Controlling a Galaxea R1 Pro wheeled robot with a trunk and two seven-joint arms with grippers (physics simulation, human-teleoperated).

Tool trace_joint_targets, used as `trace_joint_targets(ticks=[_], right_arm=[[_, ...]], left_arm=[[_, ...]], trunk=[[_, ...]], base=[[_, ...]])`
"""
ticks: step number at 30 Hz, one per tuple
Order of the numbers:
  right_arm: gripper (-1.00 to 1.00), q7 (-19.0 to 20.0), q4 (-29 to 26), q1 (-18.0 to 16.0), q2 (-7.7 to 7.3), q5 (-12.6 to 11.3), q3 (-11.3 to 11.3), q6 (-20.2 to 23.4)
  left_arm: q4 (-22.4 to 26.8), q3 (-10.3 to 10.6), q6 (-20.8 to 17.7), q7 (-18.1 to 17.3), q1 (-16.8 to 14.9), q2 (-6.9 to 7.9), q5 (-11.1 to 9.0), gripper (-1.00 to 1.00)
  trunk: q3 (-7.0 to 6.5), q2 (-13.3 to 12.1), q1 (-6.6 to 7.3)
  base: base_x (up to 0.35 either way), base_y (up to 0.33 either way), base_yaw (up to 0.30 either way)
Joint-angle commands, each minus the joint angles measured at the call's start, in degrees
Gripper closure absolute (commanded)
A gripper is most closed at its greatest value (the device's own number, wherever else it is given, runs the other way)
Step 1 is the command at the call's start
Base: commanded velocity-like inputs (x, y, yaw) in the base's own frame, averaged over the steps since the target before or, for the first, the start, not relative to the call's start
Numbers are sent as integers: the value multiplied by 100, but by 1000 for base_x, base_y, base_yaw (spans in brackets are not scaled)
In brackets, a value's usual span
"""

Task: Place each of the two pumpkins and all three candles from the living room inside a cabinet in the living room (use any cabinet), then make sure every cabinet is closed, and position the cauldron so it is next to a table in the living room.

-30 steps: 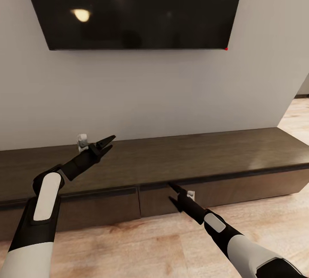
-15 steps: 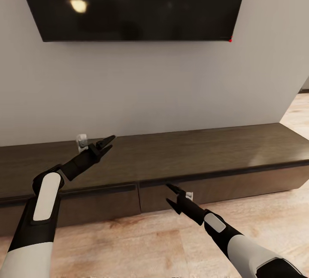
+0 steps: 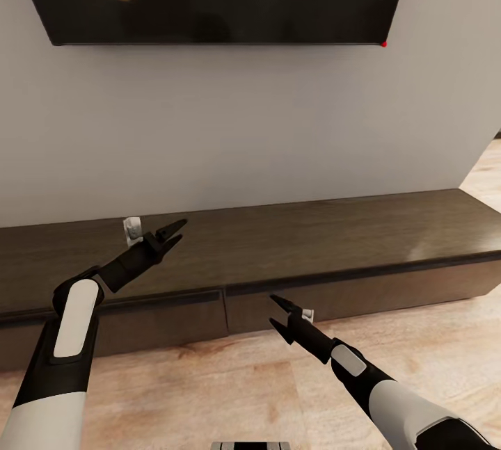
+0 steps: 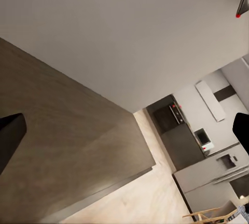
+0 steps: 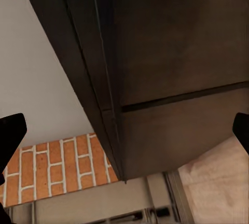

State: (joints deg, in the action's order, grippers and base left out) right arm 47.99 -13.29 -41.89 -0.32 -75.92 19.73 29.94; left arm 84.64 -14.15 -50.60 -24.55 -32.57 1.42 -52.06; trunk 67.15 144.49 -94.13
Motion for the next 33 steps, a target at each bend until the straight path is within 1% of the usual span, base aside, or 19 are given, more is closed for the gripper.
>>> trace_joint_targets(ticks=[1, 5, 6, 7, 9, 13, 15, 16, 17, 20, 24, 28, 29, 30, 33], right_arm=[[-100, 8, 0, -4, -3, -54, 26, 38], [-100, 151, -12, -4, 2, -50, 30, 29], [-100, 293, -15, -4, 3, -48, 33, 25], [-100, 652, -15, -4, 5, -47, 39, 14], [-100, 840, -16, -4, 5, -46, 41, 9], [-100, 973, -16, -4, 5, -8, 41, -36], [-100, 1003, -16, -4, 5, 103, 40, -137], [-100, 1013, -16, -4, 5, 434, 32, -405], [-100, 1012, -16, -4, 5, 575, 25, -515], [-100, 1006, -16, -4, 5, 814, 12, -750], [-100, 1002, -16, -4, 7, 906, 4, -924], [-100, 953, -10, -4, 12, 922, 2, -974], [-100, 464, -9, -4, 7, 937, -2, -998], [-100, 292, -12, -4, 7, 941, -3, -1011], [-100, 104, -14, -4, 9, 945, -3, -1073]], left_arm=[[0, -9, -35, -18, -4, -2, 3, -100], [0, -9, -35, -17, -4, -2, 3, -100], [0, -7, -34, -17, -4, -2, 3, -100], [0, -3, -36, -17, -4, -2, 3, -100], [0, -2, -37, -16, -4, -2, 3, -100], [0, -1, -37, -16, -4, -2, 3, -100], [0, -1, -38, -18, -4, -2, 3, -100], [0, 0, -38, -20, -4, -2, 3, -100], [0, 0, -38, -18, -4, -2, 3, -100], [0, 0, -38, -18, -4, -2, 3, -100], [0, 0, -38, -16, -4, -2, 3, -100], [0, 0, -38, -15, -4, -2, 3, -100], [0, 0, -38, -16, -4, -2, 3, -100], [0, 0, -38, -18, -4, -2, 3, -100], [0, 0, -38, -16, -4, -2, 3, -100]], trunk=[[5, 2, 1], [5, 2, 1], [5, 2, 1], [5, 2, 1], [5, 2, 1], [5, 2, 1], [5, 2, 1], [5, 2, 1], [5, 2, 1], [5, 2, 1], [5, 2, 1], [5, 2, 1], [5, 2, 1], [5, 2, 1], [5, 2, 1]], base=[[0, 0, 0], [0, 0, 0], [0, 0, 0], [0, 0, 0], [0, 0, 0], [0, 0, 0], [0, 0, 0], [0, 0, 0], [0, 0, 0], [0, 0, 0], [0, 0, 0], [0, 0, 0], [0, 0, 0], [0, 0, 0], [0, 0, 0]])
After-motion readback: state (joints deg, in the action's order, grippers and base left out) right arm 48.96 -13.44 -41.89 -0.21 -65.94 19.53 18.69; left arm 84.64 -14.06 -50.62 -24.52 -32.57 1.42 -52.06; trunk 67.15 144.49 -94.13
